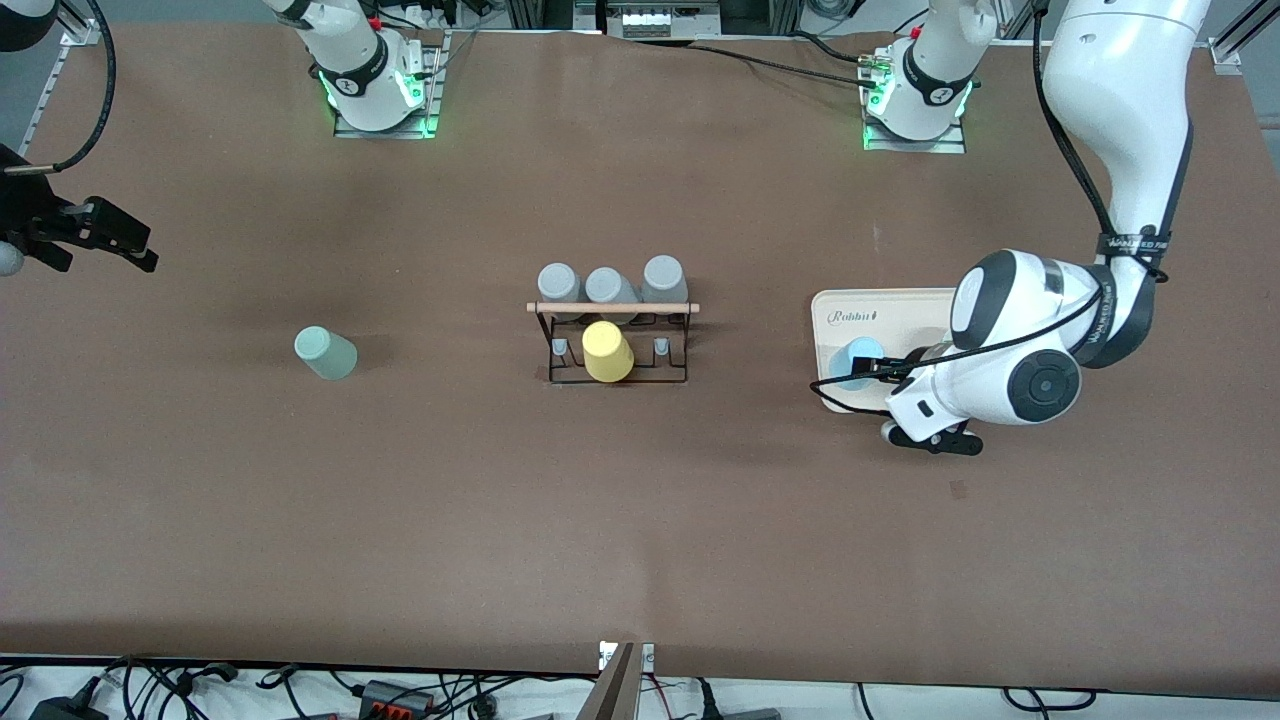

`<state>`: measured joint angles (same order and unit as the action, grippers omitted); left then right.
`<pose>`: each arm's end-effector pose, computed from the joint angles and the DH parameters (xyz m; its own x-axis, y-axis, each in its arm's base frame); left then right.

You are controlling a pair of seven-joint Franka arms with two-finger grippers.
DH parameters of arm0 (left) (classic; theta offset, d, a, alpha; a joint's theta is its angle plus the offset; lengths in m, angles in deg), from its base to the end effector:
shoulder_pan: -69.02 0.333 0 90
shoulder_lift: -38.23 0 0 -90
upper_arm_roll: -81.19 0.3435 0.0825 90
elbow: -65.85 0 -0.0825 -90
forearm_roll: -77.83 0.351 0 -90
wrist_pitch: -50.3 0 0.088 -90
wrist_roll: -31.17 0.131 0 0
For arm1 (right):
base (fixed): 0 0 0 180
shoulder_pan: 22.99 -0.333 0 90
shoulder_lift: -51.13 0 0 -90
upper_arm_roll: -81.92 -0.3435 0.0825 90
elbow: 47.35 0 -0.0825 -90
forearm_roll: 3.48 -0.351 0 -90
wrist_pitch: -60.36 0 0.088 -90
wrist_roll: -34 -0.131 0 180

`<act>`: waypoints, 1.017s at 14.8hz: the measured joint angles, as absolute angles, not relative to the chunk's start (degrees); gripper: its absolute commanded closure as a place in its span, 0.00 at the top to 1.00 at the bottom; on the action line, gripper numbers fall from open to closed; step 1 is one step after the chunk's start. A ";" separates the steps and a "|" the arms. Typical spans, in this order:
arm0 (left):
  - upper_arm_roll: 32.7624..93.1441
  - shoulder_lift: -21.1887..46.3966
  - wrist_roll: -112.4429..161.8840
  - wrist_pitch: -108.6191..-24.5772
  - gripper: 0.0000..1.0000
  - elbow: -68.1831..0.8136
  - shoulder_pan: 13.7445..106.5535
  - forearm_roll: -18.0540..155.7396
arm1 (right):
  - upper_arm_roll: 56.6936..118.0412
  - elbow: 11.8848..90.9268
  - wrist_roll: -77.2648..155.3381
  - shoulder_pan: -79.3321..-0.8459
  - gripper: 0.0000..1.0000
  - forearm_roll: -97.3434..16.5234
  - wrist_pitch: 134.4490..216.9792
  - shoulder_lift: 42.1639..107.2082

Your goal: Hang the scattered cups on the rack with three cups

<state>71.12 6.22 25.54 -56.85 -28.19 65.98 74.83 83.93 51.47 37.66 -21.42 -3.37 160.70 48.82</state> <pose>0.6110 -0.1346 0.2934 0.9380 -0.1077 -0.3294 -0.0777 -0.9916 0.1031 0.5222 -0.0332 0.5969 0.9978 0.0018 0.0666 0.0015 -1.0000 0.0048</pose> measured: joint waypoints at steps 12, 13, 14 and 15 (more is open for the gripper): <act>70.96 6.27 25.70 -65.54 0.80 -36.37 63.93 76.03 | 83.40 50.98 37.44 -21.91 1.00 -3.42 160.49 50.14; 70.96 6.27 25.70 -65.55 0.73 -36.37 63.93 76.17 | 83.40 50.99 37.39 -21.91 1.00 -3.59 160.49 50.47; 70.96 6.27 25.73 -65.55 0.66 -36.37 63.93 76.27 | 83.42 50.99 37.38 -21.90 1.00 -3.81 160.50 50.88; 70.96 6.28 25.73 -65.55 0.58 -36.37 63.93 76.35 | 83.43 50.99 37.38 -21.89 1.00 -3.87 160.53 51.27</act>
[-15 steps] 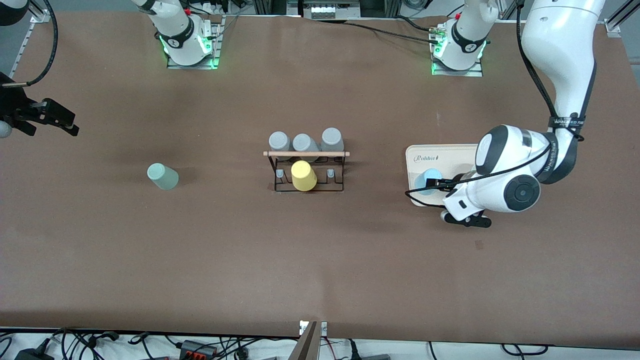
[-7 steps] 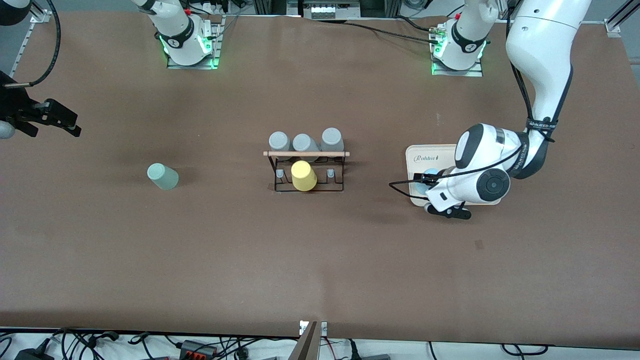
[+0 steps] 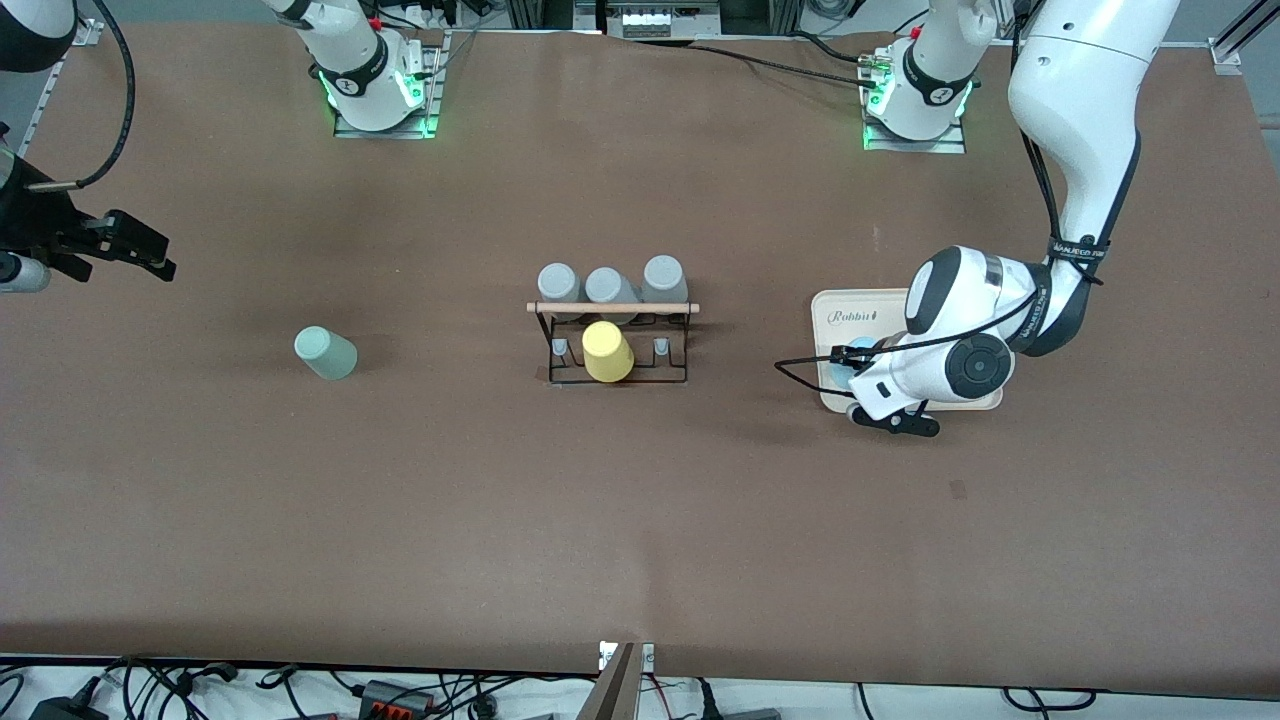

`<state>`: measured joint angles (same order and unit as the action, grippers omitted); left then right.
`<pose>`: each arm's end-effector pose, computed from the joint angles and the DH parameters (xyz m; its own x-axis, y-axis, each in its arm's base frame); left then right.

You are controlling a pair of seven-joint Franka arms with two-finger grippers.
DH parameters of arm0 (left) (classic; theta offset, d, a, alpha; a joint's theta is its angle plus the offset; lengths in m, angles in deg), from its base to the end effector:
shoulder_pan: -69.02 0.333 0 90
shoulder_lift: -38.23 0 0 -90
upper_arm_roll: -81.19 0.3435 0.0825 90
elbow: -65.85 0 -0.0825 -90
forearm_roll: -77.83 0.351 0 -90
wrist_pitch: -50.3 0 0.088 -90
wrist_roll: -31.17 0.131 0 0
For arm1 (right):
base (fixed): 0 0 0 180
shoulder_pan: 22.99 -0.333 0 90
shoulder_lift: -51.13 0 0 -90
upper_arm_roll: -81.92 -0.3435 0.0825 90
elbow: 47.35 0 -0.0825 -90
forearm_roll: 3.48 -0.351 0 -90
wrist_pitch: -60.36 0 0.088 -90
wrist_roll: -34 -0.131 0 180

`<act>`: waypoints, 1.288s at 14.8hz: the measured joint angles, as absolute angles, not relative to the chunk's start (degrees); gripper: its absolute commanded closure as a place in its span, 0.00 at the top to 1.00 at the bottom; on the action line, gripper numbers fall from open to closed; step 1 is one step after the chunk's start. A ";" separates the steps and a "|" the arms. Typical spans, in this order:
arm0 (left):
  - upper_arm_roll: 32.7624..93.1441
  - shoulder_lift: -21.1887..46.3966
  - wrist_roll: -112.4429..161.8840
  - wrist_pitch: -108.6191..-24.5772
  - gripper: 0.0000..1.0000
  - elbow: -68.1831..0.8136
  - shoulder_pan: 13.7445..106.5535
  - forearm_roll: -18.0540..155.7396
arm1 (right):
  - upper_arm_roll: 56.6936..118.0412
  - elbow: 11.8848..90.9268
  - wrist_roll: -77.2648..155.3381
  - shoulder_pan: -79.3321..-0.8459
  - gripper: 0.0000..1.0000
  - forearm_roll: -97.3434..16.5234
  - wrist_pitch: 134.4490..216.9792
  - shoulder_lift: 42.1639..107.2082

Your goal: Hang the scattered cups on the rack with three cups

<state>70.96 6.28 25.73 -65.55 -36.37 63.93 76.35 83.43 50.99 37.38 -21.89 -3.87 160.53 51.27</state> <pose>0.5842 -0.1538 0.2483 0.9364 -0.1511 -0.3166 -0.1314 -0.9879 0.0829 0.5340 -0.0236 0.5778 0.9995 0.0123 0.0298 0.0124 -0.9999 -0.0049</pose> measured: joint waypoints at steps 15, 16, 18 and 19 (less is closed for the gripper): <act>70.56 8.10 24.37 -51.14 0.24 -17.95 59.81 66.37 | 83.25 50.95 37.38 -24.45 1.00 -3.85 161.50 53.94; 70.53 7.72 22.14 -51.18 0.23 -16.31 58.94 64.23 | 83.25 50.94 37.38 -24.73 1.00 -3.84 161.50 54.56; 70.46 6.15 13.83 -51.58 0.21 -11.91 55.90 62.53 | 83.26 50.94 37.38 -24.85 1.00 -3.84 161.50 55.24; 70.45 4.75 9.04 -51.98 0.21 -9.08 53.41 62.27 | 83.27 50.93 37.38 -24.84 1.00 -3.84 161.50 55.29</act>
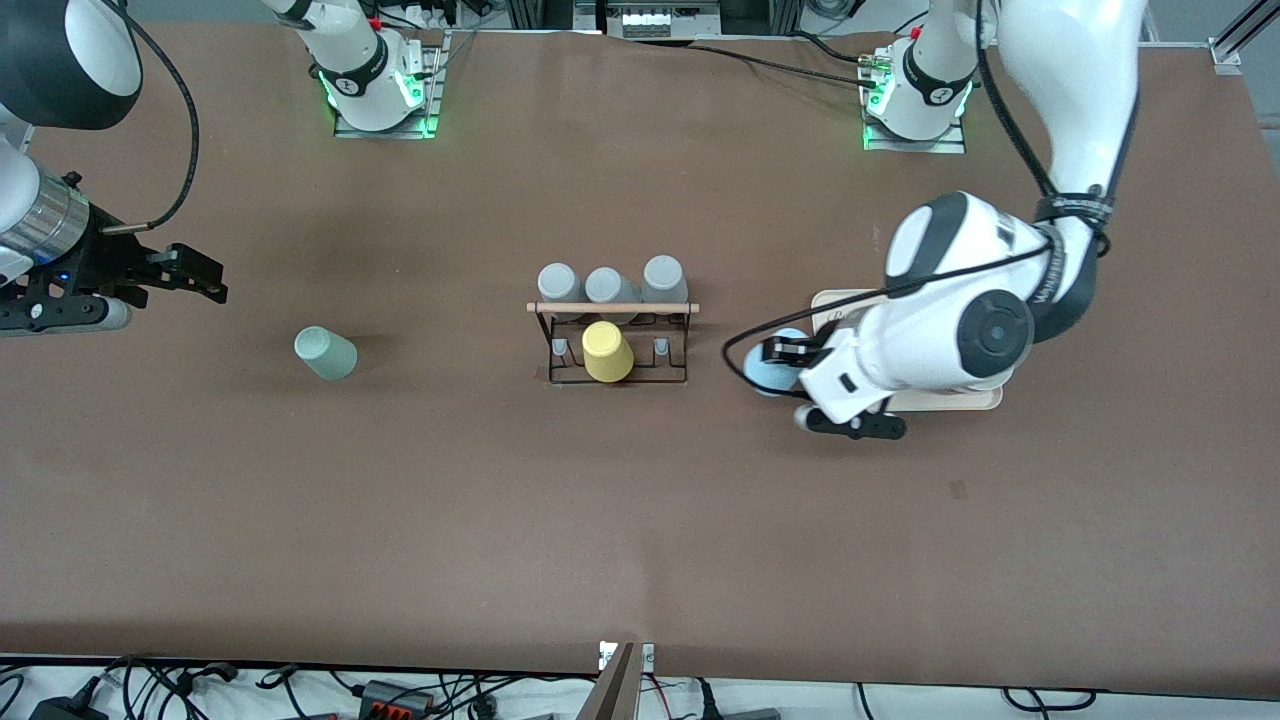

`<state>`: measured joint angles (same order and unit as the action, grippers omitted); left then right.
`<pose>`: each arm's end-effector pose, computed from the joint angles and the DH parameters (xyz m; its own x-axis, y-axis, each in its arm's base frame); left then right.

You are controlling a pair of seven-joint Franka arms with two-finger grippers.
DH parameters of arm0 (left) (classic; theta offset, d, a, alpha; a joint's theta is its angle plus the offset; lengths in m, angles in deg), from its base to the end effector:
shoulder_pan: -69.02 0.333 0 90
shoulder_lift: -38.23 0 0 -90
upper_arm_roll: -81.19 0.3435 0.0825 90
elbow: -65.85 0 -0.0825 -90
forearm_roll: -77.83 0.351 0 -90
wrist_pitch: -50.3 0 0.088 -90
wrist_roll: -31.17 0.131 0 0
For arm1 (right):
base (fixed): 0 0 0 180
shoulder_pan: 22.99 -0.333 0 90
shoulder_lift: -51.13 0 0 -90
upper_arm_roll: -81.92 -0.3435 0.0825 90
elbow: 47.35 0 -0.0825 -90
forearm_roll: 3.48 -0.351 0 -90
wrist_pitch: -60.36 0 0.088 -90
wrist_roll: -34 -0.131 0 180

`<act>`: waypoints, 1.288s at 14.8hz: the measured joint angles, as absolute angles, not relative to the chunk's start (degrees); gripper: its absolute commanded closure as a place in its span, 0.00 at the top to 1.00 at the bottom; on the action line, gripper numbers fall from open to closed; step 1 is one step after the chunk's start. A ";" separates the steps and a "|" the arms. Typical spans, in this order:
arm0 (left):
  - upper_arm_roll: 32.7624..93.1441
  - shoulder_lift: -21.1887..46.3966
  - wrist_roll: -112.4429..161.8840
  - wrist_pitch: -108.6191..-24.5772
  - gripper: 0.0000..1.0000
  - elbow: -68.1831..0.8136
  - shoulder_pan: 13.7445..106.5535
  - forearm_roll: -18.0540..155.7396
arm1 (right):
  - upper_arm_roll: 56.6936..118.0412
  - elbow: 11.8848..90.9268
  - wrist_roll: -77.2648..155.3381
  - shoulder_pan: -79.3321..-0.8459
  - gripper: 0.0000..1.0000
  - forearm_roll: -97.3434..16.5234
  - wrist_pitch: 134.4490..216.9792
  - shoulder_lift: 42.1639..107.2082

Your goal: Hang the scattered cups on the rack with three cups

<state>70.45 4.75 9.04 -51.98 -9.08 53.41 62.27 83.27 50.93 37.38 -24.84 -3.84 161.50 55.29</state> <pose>0.6200 -0.3071 0.4138 0.9716 -0.0120 -0.2362 0.0574 -0.9568 0.2849 0.5527 0.0059 0.5416 0.9975 0.0665 -0.0224 0.0664 -0.9978 -0.0058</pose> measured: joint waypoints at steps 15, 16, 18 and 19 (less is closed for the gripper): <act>70.81 -4.22 -2.11 -55.12 0.20 -0.11 44.64 62.30 | 83.32 50.88 37.37 -24.82 1.00 -3.84 161.50 55.27; 70.88 -4.29 -2.41 -55.10 0.20 -0.11 44.38 62.32 | 83.32 50.88 37.37 -24.82 1.00 -3.84 161.50 55.27; 70.96 -4.44 -2.57 -55.11 0.20 -0.11 44.27 62.32 | 83.33 50.88 37.36 -24.82 1.00 -3.84 161.50 55.27; 70.97 -4.49 -2.59 -55.11 0.20 -0.11 44.27 62.32 | 83.33 50.88 37.36 -24.82 1.00 -3.84 161.50 55.27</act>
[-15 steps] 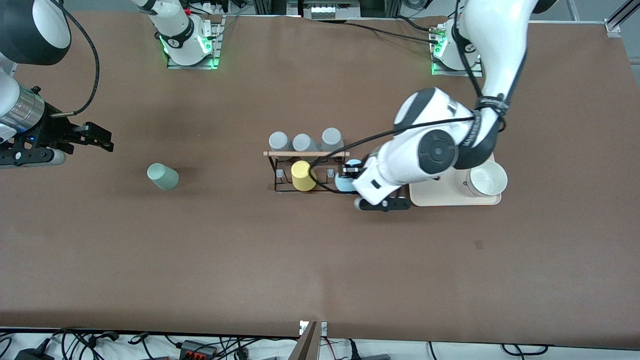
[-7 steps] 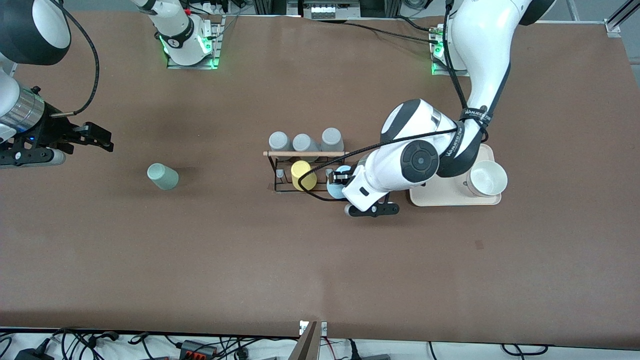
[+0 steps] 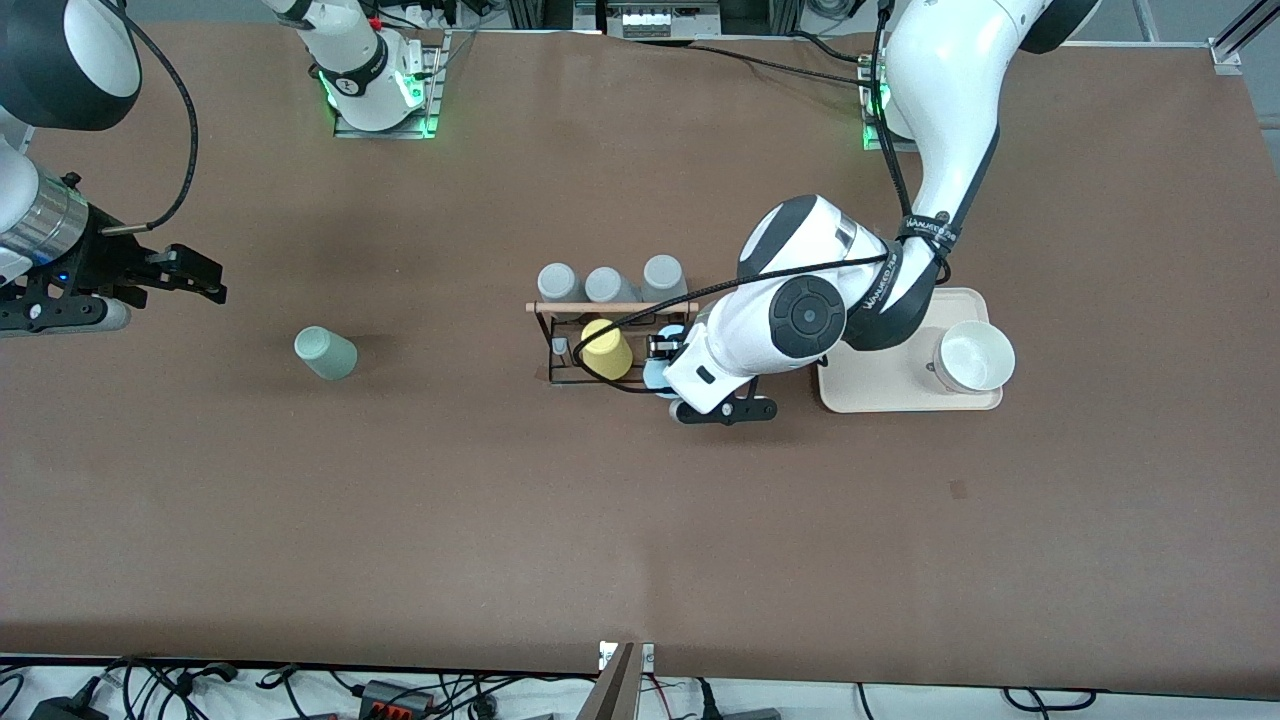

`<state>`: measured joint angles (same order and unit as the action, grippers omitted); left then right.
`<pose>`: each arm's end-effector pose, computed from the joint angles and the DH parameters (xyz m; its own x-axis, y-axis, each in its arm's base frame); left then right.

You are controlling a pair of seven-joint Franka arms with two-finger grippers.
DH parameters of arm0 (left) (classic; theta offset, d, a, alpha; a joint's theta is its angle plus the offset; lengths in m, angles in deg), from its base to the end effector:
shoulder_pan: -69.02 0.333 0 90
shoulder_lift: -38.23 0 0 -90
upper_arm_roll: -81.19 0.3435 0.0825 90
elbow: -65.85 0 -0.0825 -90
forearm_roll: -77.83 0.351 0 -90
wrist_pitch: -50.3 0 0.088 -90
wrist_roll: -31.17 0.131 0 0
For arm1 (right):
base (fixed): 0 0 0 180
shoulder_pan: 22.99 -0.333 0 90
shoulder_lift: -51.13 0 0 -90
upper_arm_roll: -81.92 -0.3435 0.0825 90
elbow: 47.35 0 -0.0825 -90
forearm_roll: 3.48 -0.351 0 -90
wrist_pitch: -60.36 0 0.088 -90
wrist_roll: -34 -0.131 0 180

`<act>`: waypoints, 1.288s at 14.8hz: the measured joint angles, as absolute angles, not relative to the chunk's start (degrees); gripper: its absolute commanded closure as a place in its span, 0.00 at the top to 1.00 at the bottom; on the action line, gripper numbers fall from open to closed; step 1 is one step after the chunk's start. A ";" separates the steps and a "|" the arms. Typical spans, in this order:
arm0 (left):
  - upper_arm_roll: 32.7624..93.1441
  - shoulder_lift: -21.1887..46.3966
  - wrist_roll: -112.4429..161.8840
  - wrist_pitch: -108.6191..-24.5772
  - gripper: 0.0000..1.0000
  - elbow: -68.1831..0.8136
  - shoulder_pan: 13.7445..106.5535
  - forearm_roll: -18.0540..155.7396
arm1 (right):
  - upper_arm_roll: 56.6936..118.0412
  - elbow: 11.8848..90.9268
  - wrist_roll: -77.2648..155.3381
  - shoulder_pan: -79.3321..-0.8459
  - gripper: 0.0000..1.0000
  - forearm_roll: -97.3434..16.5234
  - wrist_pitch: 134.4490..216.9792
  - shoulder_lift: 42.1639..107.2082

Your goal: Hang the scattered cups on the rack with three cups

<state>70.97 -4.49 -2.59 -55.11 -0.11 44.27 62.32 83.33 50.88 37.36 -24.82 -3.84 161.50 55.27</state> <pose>0.6081 -0.4116 0.3718 0.9637 0.0622 -0.2598 0.1341 -0.9537 0.2692 0.5527 0.0052 0.5422 0.9977 0.0647 -0.0212 0.0646 -0.9979 -0.0056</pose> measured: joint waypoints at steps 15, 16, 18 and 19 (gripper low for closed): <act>71.03 -3.13 -3.47 -43.19 0.16 6.09 44.40 60.92 | 83.39 50.88 37.35 -24.79 1.00 -3.84 161.50 55.27; 71.03 -2.67 -3.50 -42.57 0.16 6.19 44.41 60.40 | 83.39 50.88 37.35 -24.79 1.00 -3.84 161.49 55.28; 71.03 -1.93 -3.55 -41.75 0.17 6.22 44.45 60.12 | 83.42 50.88 37.35 -24.76 1.00 -3.84 161.48 55.37; 71.03 -1.86 -3.56 -41.69 0.17 6.22 44.44 60.11 | 83.45 50.88 37.35 -24.72 1.00 -3.84 161.48 55.41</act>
